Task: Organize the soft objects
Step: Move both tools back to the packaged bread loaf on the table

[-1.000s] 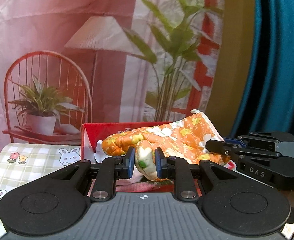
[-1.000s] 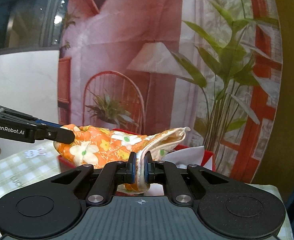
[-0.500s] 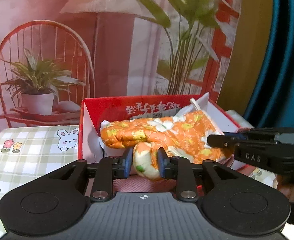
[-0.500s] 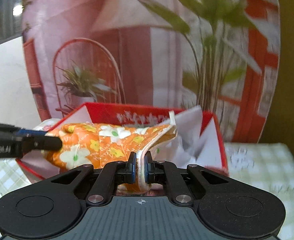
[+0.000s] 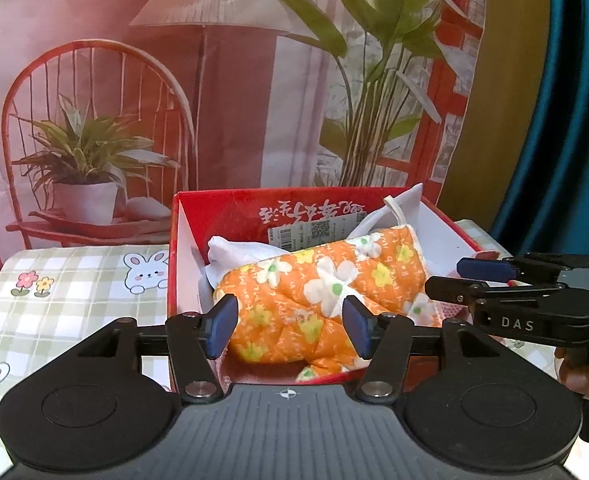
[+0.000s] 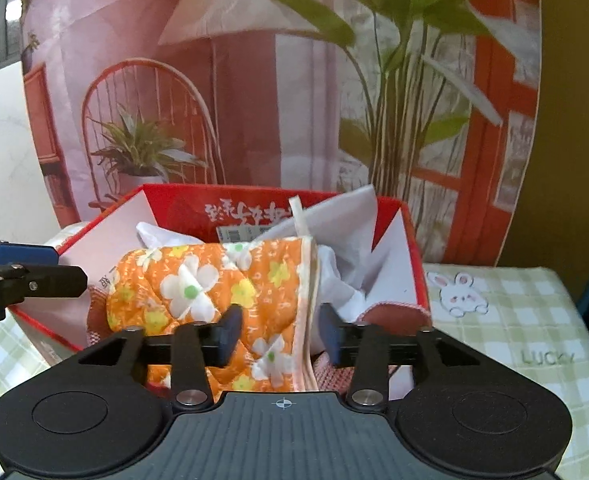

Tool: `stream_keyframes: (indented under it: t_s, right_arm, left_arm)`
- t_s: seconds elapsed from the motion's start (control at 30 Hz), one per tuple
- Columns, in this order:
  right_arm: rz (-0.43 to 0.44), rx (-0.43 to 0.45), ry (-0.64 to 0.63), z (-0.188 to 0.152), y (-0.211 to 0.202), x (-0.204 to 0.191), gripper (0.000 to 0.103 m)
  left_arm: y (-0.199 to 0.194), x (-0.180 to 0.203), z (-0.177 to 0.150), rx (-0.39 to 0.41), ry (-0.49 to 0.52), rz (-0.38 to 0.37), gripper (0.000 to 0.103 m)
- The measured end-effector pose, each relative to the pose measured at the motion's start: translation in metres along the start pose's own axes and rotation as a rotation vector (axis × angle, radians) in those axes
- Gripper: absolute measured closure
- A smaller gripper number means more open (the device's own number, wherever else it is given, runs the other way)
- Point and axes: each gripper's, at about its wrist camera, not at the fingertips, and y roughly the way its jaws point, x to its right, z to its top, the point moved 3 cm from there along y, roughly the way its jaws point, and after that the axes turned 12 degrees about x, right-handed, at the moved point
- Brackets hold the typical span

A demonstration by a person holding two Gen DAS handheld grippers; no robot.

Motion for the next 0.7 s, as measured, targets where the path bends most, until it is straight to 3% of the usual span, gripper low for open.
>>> stream_keyframes:
  t_s: [0.27, 0.33, 0.53, 0.7]
  right_arm:
    - [0.046, 0.047, 0.007, 0.004, -0.042, -0.005, 0.045]
    - [0.065, 0.053, 0.025, 0.003, -0.056, -0.005, 0.035]
    - [0.11, 0.055, 0.062, -0.012, -0.1, -0.003, 0.022]
    - [0.127, 0.03, 0.062, -0.04, -0.133, -0.004, 0.022]
  left_arm:
    - [-0.038, 0.008, -0.006, -0.007, -0.015, -0.021, 0.036]
    - [-0.049, 0.01, -0.009, -0.009, -0.016, -0.032, 0.036]
    - [-0.085, 0.018, -0.032, -0.032, -0.019, -0.069, 0.036]
    - [-0.108, 0.033, -0.063, -0.078, -0.022, -0.108, 0.036]
